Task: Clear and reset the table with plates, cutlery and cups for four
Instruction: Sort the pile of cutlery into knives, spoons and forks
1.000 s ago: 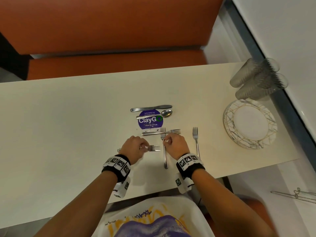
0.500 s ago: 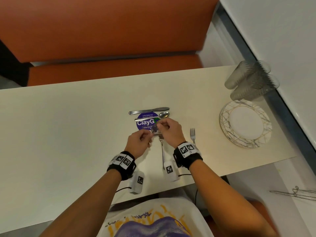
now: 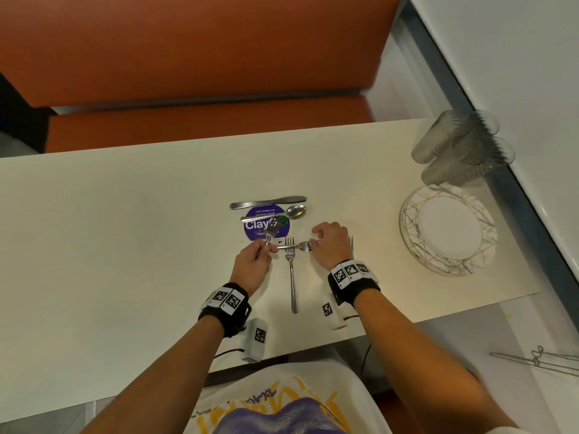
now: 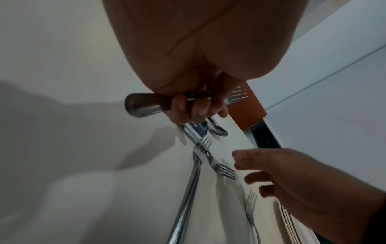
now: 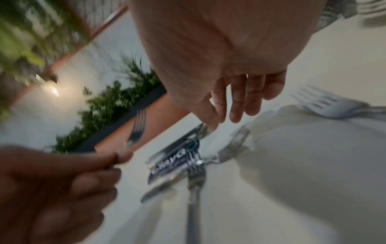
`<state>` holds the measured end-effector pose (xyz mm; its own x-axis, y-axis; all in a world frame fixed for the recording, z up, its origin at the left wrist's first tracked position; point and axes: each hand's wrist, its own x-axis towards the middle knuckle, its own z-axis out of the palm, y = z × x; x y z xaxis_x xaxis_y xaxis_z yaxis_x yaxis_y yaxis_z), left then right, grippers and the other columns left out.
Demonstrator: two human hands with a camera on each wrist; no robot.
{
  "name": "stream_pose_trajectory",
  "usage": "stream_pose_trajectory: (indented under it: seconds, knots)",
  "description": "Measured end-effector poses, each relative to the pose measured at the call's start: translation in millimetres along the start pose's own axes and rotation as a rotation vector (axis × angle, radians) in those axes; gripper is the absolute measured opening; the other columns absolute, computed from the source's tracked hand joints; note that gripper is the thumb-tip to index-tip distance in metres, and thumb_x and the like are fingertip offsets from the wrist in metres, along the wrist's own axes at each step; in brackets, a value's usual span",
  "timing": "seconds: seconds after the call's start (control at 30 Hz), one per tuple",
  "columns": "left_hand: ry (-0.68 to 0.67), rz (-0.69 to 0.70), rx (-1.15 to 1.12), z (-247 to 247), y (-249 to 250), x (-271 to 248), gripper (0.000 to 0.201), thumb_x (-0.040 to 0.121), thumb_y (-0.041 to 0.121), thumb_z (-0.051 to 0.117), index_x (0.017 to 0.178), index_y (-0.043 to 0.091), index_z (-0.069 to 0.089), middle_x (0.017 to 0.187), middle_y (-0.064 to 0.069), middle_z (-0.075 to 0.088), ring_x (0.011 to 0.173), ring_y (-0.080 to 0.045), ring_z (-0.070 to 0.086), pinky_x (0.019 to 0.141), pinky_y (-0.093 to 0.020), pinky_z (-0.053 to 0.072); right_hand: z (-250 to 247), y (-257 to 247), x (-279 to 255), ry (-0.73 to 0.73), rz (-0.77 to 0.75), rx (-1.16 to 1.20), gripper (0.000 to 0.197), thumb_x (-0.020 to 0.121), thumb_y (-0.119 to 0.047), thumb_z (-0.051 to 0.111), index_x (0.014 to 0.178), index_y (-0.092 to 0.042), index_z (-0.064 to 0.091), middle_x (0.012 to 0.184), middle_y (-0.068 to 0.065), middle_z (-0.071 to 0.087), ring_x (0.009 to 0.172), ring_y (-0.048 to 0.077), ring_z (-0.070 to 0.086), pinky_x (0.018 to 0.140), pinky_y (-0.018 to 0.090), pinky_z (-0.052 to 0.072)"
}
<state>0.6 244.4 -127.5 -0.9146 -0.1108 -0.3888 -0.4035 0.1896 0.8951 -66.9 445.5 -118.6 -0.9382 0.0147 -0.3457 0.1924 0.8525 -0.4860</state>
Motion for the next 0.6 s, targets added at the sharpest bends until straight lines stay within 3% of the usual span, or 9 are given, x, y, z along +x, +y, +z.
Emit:
stream_pose_trajectory:
  seconds: [0.1, 0.23, 0.4, 0.5, 0.6]
  knots:
    - [0.003, -0.01, -0.007, 1, 1, 3, 0.027, 0.107, 0.009, 0.045, 0.097, 0.01, 0.07, 0.064, 0.008, 0.057, 0.055, -0.007, 0.049, 0.057, -0.021, 0.042, 7, 14, -2, -0.045, 0.007, -0.23, 0.038, 0.088, -0.039, 0.068, 0.123, -0.025, 0.061, 0.121, 0.005, 0.053, 0.115, 0.027, 0.048, 0.097, 0.039, 0.042]
    - [0.007, -0.004, 0.014, 2, 4, 9, 0.028, 0.107, 0.01, 0.045, 0.099, 0.012, 0.072, 0.066, 0.004, 0.06, 0.058, -0.01, 0.052, 0.06, -0.025, 0.044, 9, 19, 1, -0.036, -0.029, -0.242, 0.024, 0.087, -0.033, 0.07, 0.109, -0.023, 0.065, 0.112, 0.005, 0.057, 0.107, 0.025, 0.051, 0.092, 0.037, 0.045]
    - [0.049, 0.024, 0.058, 1, 14, 17, 0.027, 0.106, 0.011, 0.045, 0.098, 0.013, 0.071, 0.067, 0.005, 0.06, 0.06, -0.01, 0.053, 0.064, -0.025, 0.043, 0, 21, 5, -0.111, 0.019, -0.082, 0.006, 0.083, -0.023, 0.072, 0.088, -0.024, 0.069, 0.095, -0.004, 0.066, 0.094, 0.02, 0.061, 0.089, 0.04, 0.053]
    - [0.054, 0.045, 0.072, -6, 24, 23, 0.028, 0.106, 0.009, 0.045, 0.096, 0.014, 0.071, 0.068, 0.0, 0.063, 0.059, -0.011, 0.055, 0.061, -0.024, 0.046, -11, 19, 8, -0.092, 0.013, 0.098, 0.008, 0.083, -0.014, 0.076, 0.083, -0.022, 0.074, 0.083, -0.007, 0.068, 0.08, 0.011, 0.064, 0.078, 0.026, 0.055]
    - [0.083, 0.079, 0.089, -13, 36, 31, 0.027, 0.107, 0.008, 0.044, 0.098, 0.011, 0.07, 0.075, -0.006, 0.07, 0.066, -0.013, 0.065, 0.064, -0.019, 0.054, -27, 8, 6, -0.047, -0.054, 0.234, 0.005, 0.087, -0.016, 0.076, 0.089, -0.021, 0.075, 0.086, -0.009, 0.069, 0.076, -0.001, 0.058, 0.071, 0.01, 0.042]
